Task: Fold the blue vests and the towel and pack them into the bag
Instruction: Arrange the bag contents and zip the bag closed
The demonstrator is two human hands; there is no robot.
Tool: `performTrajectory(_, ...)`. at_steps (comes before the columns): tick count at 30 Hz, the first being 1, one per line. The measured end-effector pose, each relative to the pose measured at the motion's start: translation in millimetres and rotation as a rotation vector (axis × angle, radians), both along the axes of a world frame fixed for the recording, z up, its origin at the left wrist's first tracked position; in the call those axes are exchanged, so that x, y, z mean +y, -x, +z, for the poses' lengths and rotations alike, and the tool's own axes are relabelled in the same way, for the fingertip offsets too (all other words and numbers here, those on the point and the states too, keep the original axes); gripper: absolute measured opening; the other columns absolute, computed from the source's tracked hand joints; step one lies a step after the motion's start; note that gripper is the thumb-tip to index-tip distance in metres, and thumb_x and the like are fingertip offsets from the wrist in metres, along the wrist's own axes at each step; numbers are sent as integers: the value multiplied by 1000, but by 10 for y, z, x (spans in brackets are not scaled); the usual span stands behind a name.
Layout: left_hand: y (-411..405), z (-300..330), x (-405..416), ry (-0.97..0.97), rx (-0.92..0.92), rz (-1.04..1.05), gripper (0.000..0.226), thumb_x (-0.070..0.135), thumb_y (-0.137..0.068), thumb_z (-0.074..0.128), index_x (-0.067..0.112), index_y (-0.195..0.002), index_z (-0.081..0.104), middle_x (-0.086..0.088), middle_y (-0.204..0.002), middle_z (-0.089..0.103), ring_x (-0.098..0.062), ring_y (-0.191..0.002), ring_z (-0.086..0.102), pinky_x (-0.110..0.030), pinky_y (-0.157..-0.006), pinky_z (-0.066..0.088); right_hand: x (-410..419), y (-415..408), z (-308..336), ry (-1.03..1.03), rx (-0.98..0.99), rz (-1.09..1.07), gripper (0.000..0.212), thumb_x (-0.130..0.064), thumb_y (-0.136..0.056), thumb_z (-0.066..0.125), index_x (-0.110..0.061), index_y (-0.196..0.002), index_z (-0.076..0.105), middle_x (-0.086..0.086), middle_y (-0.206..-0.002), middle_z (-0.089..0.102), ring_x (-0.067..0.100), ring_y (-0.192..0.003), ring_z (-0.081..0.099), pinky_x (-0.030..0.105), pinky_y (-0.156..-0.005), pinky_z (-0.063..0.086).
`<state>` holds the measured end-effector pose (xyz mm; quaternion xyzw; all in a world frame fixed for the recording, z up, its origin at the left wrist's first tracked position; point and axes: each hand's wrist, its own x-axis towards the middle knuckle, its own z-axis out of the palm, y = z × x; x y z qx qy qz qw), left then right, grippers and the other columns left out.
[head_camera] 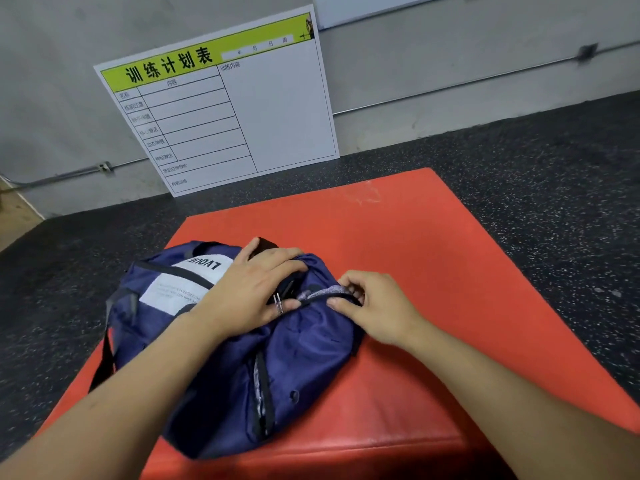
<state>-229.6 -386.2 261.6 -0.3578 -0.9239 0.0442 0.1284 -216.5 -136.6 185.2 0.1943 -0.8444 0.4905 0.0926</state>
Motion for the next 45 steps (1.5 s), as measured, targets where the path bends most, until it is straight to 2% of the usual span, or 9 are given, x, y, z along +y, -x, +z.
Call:
performTrajectory(7,-634,170,106,-140,-31,-55,48,73,-84,58,27,-98,62,10,-131,61,-9,-121,57,-40,-111,35,-129,-546,159,-81,-31,137,38,-40,-76,87,-25,-67,53,-11,-57,47,7,-54,41,22,-54,33)
performTrajectory(11,-838,142,236,-120,-54,-103,70,70,-72,76,21,-118,55,4,-134,55,-15,-127,52,-37,-104,40,-233,-679,77,88,-104,79,37,-29,-72,92,-26,-68,56,-17,-51,45,4,-49,38,15,-52,28)
performTrajectory(14,-847,62,297,-82,-40,-94,77,58,-76,77,21,-138,50,4,-138,54,-18,-132,49,-36,-108,38,-159,-743,67,319,-362,179,26,-16,-76,91,-16,-86,67,-12,-66,58,-2,-54,48,14,-56,39)
performTrajectory(18,-827,7,515,50,77,-109,49,68,-81,63,27,-107,67,10,-104,64,-17,-115,56,-37,-104,37,116,-788,43,490,-619,282,33,9,-80,79,-12,-101,66,7,-95,72,13,-77,69,34,-80,60)
performTrajectory(22,-770,-71,664,112,23,-77,27,52,-74,76,33,-91,69,16,-84,65,-16,-93,59,-36,-92,36,354,-733,-113,230,-510,161,35,11,-79,76,-18,-95,64,4,-97,70,15,-74,66,46,-88,58)
performTrajectory(27,-784,-17,587,70,-65,-52,25,35,-72,84,36,-91,69,22,-83,59,-10,-90,53,-31,-85,35,305,-693,-384,-246,-319,68,39,-27,-76,88,-22,-111,71,-7,-100,70,8,-75,60,22,-79,49)
performTrajectory(33,-785,145,470,5,-97,-17,26,26,-75,70,37,-99,69,21,-90,64,-11,-90,52,-30,-82,38,60,-667,-482,-153,-355,40,24,-34,-76,85,-22,-86,66,-3,-83,74,18,-76,70,35,-75,57)
performTrajectory(37,-782,185,405,-4,-106,5,28,26,-76,67,37,-101,70,19,-91,65,-14,-88,54,-35,-81,44,-18,-693,-501,48,-514,50,18,-19,-84,81,-18,-86,63,5,-69,73,21,-58,65,30,-49,48)
performTrajectory(45,-792,127,414,22,-97,20,35,36,-80,64,44,-113,69,24,-87,54,-8,-93,49,-32,-89,37,232,-726,-165,13,-508,78,28,-18,-83,81,-24,-105,64,-8,-78,75,8,-72,69,32,-78,55)
